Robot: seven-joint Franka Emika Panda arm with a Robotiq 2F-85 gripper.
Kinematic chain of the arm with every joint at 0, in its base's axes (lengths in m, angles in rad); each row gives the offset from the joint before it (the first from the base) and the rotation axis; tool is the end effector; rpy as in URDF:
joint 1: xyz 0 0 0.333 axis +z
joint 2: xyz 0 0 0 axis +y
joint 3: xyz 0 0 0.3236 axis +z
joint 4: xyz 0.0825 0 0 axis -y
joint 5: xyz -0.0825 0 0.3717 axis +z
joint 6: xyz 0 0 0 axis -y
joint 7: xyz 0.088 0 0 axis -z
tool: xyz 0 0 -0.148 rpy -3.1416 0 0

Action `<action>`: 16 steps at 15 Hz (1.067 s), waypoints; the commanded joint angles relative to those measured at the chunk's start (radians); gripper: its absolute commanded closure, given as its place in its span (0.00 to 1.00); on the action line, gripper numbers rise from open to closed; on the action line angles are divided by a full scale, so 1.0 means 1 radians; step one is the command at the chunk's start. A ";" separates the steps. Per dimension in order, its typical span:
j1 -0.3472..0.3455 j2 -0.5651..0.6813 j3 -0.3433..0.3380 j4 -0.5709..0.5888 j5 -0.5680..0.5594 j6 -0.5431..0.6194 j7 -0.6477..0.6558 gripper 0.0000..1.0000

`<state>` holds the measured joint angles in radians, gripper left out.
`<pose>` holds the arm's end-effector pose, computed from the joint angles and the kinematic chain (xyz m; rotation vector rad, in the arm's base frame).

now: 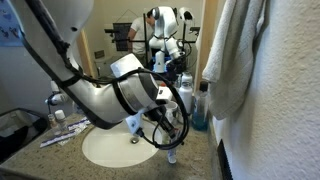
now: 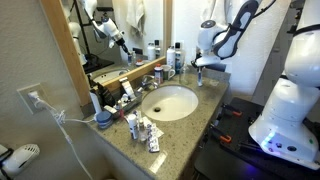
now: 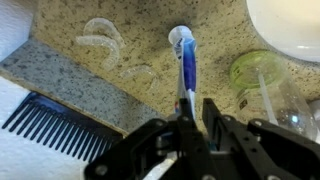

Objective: Move the blue and white tube to the right side of the sink counter

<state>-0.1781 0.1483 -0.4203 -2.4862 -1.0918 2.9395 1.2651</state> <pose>0.4266 -0.2352 0.2298 2.5565 -1.0837 0.5221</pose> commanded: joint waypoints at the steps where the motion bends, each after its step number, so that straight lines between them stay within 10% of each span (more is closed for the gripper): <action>1: -0.002 0.002 -0.018 -0.003 -0.053 0.041 0.046 0.49; 7: 0.008 -0.003 -0.012 0.000 -0.067 0.028 0.061 0.04; 16: 0.047 -0.080 -0.003 -0.022 -0.062 -0.036 0.055 0.00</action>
<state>-0.1497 0.1348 -0.4275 -2.4851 -1.1336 2.9461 1.3017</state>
